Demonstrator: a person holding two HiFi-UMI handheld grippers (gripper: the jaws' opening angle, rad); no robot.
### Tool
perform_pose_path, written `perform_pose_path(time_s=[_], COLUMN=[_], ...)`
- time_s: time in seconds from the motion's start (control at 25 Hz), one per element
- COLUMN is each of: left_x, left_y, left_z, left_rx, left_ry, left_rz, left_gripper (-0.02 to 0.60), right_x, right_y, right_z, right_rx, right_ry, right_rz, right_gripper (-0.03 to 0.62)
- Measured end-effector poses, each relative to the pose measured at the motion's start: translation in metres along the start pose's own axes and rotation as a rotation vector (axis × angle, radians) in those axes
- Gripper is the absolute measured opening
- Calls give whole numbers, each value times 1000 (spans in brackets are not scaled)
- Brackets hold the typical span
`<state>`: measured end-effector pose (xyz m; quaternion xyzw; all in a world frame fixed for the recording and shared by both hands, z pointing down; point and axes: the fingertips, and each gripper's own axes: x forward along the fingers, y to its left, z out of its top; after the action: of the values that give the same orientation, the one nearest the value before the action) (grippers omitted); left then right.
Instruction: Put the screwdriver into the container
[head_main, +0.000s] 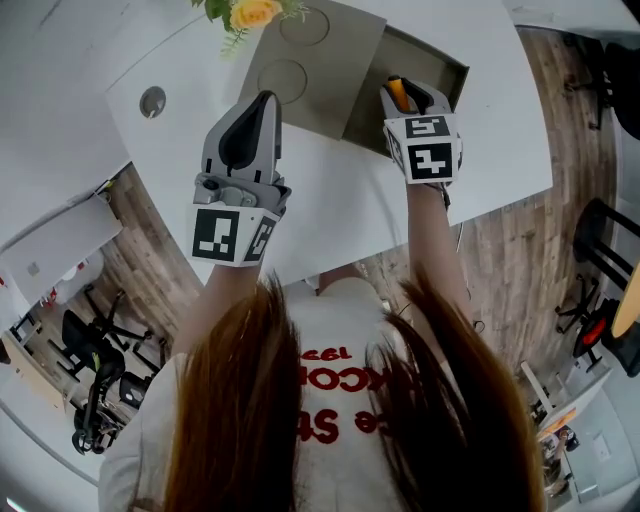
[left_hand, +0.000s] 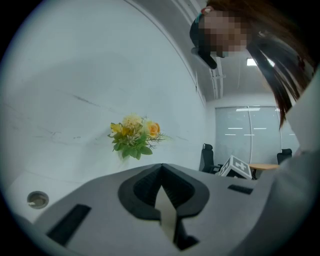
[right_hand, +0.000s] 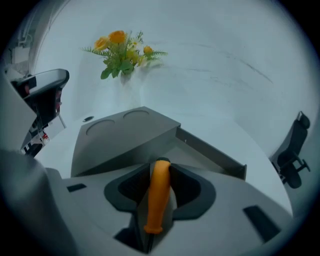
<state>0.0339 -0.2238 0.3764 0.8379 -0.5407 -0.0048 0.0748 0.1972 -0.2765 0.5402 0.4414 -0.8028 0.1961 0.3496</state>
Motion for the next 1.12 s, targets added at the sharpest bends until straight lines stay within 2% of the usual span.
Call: perform_pose_path(time_s=[0.16,0.36,0.44,0.56,0.64,0.88,1.12], left_x=[-2,-4,-3,-2,-1,2,-3], left_y=[4,5,6,0,-6,-4,-1], left_z=[-1,0,2,14,26,48,66], left_rx=[-1,6,20,87,119,133,157], left_ry=[4,0,-5,-21,-44,-96,-137], left_rz=[4,8,9,-9,-24,-14,8], left_gripper=[6,6,6,6,6,6,6], right_x=[9,6,0,-14,-27,-75,-127], right_y=[-1,-3,-7,-13,-18,-21,-15], right_z=[-9,-2,6,23,36,69,93], right_rx=[-20,1,12,32,35,49,107], right_ry=[51,13,-35,-115,-175,-363,-514], right_rz=[-18,-17,-31,-44,-59,-96,-89], right_gripper=[130,164,161,160,134,23,6])
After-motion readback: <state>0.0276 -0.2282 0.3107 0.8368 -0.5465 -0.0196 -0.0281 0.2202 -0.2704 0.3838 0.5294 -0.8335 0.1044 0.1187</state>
